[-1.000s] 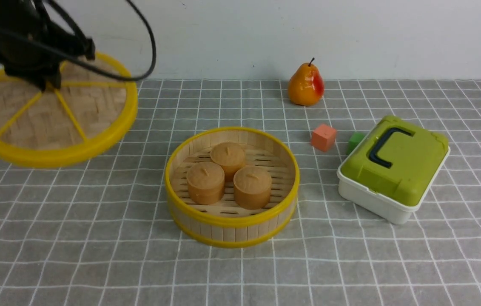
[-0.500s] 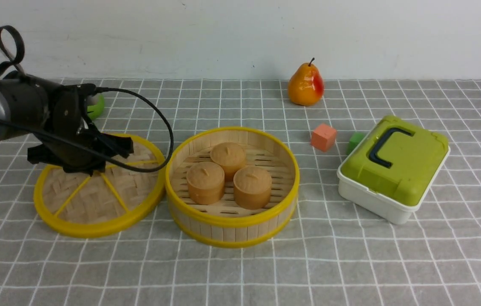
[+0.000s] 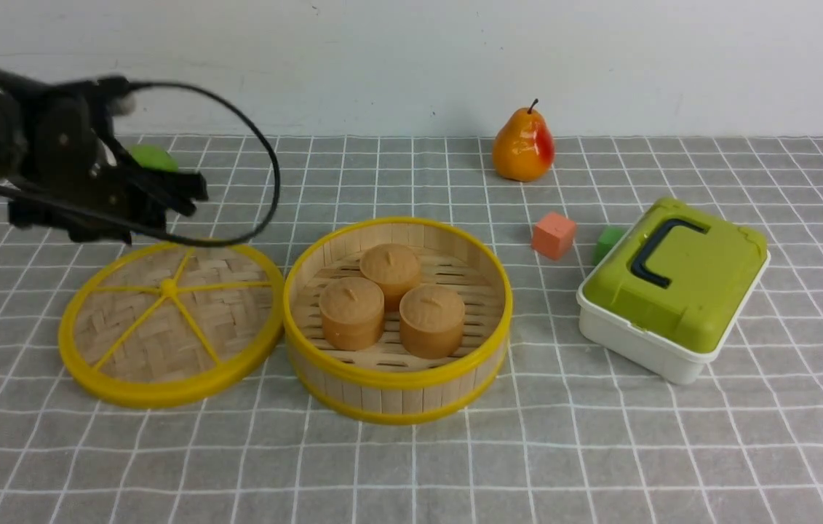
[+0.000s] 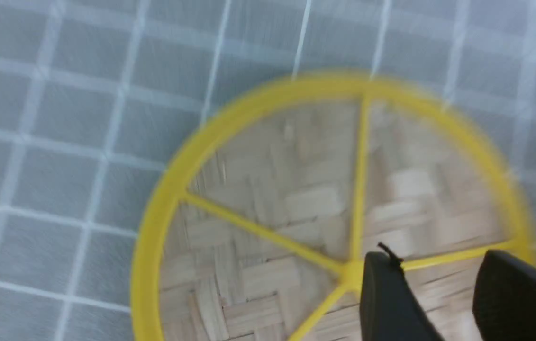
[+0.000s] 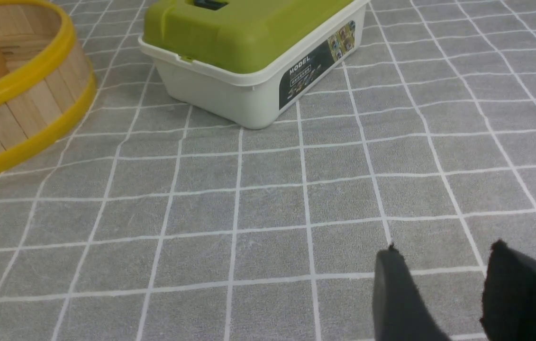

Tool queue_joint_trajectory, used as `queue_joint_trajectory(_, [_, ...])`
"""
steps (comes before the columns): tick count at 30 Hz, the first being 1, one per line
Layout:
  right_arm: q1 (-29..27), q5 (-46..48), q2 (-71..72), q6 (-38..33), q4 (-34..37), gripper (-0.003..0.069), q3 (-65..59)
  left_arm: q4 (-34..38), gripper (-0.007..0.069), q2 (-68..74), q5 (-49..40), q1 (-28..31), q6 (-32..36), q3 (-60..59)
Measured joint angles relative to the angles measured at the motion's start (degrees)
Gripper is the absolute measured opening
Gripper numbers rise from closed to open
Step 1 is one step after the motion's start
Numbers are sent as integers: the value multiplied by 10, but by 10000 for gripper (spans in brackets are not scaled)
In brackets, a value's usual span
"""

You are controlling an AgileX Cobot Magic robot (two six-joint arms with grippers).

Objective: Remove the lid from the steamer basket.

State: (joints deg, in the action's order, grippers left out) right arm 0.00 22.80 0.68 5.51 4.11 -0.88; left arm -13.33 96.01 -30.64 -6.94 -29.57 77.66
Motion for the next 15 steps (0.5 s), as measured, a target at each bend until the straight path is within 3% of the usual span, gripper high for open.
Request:
queue_joint_trajectory(7, [0,0,0,0,0,241,0,11,133,-263,38,0,0,-33])
queue_joint_trajectory(12, [0,0,0,0,0,241,0,13,53,-428,61,0,0,-116])
queue_joint_trajectory(15, [0,0,0,0,0,241,0,9,0,-543,61,0,3,-223])
